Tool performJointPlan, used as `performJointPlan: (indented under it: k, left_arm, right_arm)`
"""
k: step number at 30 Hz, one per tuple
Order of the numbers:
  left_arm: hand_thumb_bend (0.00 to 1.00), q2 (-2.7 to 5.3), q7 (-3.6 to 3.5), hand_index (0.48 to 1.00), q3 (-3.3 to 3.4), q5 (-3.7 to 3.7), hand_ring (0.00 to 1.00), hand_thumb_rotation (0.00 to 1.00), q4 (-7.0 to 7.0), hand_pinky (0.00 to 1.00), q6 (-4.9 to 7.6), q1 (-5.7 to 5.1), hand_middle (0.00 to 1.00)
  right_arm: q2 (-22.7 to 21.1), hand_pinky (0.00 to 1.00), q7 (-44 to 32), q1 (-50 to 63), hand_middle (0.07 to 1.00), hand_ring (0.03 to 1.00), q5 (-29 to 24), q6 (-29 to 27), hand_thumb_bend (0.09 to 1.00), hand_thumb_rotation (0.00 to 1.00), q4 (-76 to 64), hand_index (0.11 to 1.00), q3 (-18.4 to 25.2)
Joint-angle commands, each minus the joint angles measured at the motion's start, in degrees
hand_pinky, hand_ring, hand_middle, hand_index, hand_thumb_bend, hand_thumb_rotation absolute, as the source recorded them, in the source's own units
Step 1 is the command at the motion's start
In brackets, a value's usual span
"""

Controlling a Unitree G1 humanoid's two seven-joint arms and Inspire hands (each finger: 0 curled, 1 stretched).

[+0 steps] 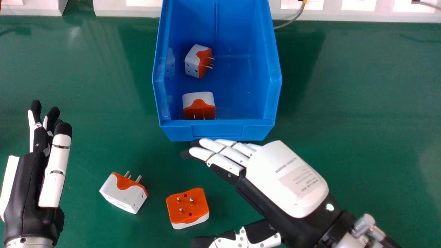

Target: Pick all objects and put in blue box

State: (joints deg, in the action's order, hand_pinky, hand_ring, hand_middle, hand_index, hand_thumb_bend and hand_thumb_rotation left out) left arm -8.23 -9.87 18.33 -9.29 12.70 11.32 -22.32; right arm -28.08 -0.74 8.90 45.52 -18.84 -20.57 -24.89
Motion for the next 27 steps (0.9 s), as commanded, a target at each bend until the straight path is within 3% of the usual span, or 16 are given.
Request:
performJointPlan:
  k: [1,3,5,8,9,10,12,15,19,20,22,27]
  left_arm:
    - [0.4,-0.3,-0.36,1.0,0.38,-1.22,1.0,0.89,1.07,1.0,1.14,0.09,1.0]
    - [0.41,-0.31,-0.54,1.0,0.4,-1.45,1.0,0.89,1.05,1.0,1.23,0.06,1.0]
    - [0.4,-0.22,-0.08,1.0,0.39,-1.2,1.0,0.89,1.51,1.0,0.65,-0.13,1.0]
    - [0.39,-0.28,0.26,1.0,0.28,-0.49,1.0,0.89,1.59,1.0,0.97,-0.13,1.0]
    - [0.39,-0.28,0.23,1.0,0.27,-0.63,1.0,0.9,1.41,1.0,1.01,0.08,1.0]
    - [0.38,-0.28,0.72,1.0,0.22,0.26,1.0,0.89,1.38,1.0,1.2,0.07,1.0]
    - [0.39,-0.3,0.84,1.0,0.16,0.42,1.0,0.91,1.37,1.0,0.92,0.28,1.0]
    - [0.38,-0.19,0.39,1.0,0.15,-0.46,1.0,0.9,1.12,1.0,0.9,0.71,1.0]
    - [0.39,-0.24,0.31,1.0,0.1,-0.44,1.0,0.91,0.95,1.0,0.75,1.03,1.0]
    - [0.38,-0.13,-0.03,1.0,0.16,-1.21,1.0,0.91,0.83,1.0,0.72,1.17,1.0]
    - [0.37,-0.17,-0.25,1.0,0.19,-1.66,1.0,0.89,0.64,1.0,0.61,1.43,1.0]
    - [0.37,-0.42,-0.24,1.0,0.19,-1.84,1.0,0.89,1.01,1.0,-0.24,1.55,1.0]
  right_arm:
    - [0.7,0.63,-0.7,-3.0,0.804,0.762,0.6,-2.0,0.463,0.71,2.0,0.763,-0.8]
    - [1.3,0.62,-1.2,-5.1,0.794,0.751,2.0,-2.6,0.467,0.71,4.5,0.755,-1.8]
    - [2.2,0.61,-2.1,-7.5,0.784,0.74,4.2,-2.4,0.475,0.67,6.9,0.751,-3.1]
    - [4.3,0.62,-3.9,-10.8,0.789,0.746,5.5,-1.6,0.488,0.61,10.3,0.762,-4.8]
    - [4.9,0.63,-4.6,-11.6,0.791,0.75,5.6,-1.1,0.48,0.61,11.2,0.765,-5.2]
    - [5.5,0.64,-4.6,-12.3,0.796,0.758,6.0,-1.0,0.483,0.6,12.3,0.769,-5.5]
    - [6.4,0.63,-4.8,-13.6,0.797,0.757,6.9,-0.7,0.487,0.58,14.2,0.769,-6.1]
    - [7.2,0.63,-3.8,-15.2,0.792,0.753,8.6,-0.4,0.496,0.57,17.0,0.763,-7.0]
    - [8.1,0.63,-2.8,-17.3,0.789,0.751,10.7,0.1,0.495,0.57,20.7,0.756,-8.2]
    - [8.4,0.63,-2.9,-17.7,0.787,0.749,11.2,0.6,0.495,0.56,21.4,0.754,-8.4]
    - [9.0,0.64,-2.3,-18.6,0.792,0.757,12.3,1.4,0.488,0.57,23.1,0.759,-8.9]
    - [10.2,0.65,-1.5,-20.3,0.798,0.767,13.2,2.9,0.478,0.58,25.7,0.763,-9.5]
